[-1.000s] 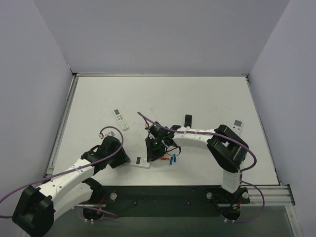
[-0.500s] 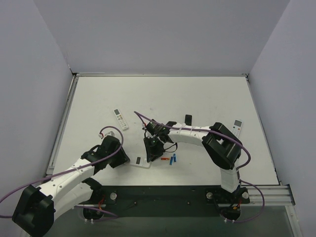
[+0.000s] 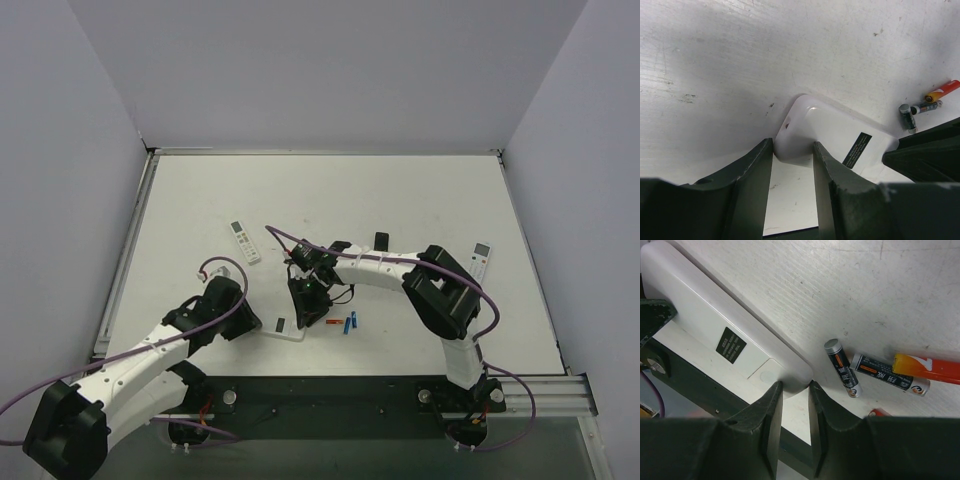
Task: Load the batteries into the remote control
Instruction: Load the battery cover into the remote control.
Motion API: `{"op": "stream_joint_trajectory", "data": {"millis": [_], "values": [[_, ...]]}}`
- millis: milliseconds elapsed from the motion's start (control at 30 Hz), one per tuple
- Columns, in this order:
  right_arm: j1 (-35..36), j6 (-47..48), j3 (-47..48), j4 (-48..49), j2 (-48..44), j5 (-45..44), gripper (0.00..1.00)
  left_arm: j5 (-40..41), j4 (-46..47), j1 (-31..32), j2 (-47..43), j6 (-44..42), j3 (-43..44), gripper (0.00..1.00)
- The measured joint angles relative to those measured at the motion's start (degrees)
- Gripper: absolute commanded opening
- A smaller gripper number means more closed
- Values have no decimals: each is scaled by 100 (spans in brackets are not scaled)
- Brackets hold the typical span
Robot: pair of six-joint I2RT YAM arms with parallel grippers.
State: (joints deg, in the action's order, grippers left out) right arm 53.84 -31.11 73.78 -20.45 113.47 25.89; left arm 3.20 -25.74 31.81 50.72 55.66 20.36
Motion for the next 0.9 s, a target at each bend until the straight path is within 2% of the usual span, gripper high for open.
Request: {"op": "stream_joint_trajectory", "data": {"millis": [367,533,767,900], "values": [[63,356,413,-446,234,11,5,37,63,2,33,46,-39,44],[177,472,708,-776,354,-208,16,35,76,2,35,44,-39,44],[278,485,863,-949,396,-455,22,42,76,4,22,55,-39,45],[299,483,826,-909,348,-496,27,101,59,26,-48,68,-42,50]]}}
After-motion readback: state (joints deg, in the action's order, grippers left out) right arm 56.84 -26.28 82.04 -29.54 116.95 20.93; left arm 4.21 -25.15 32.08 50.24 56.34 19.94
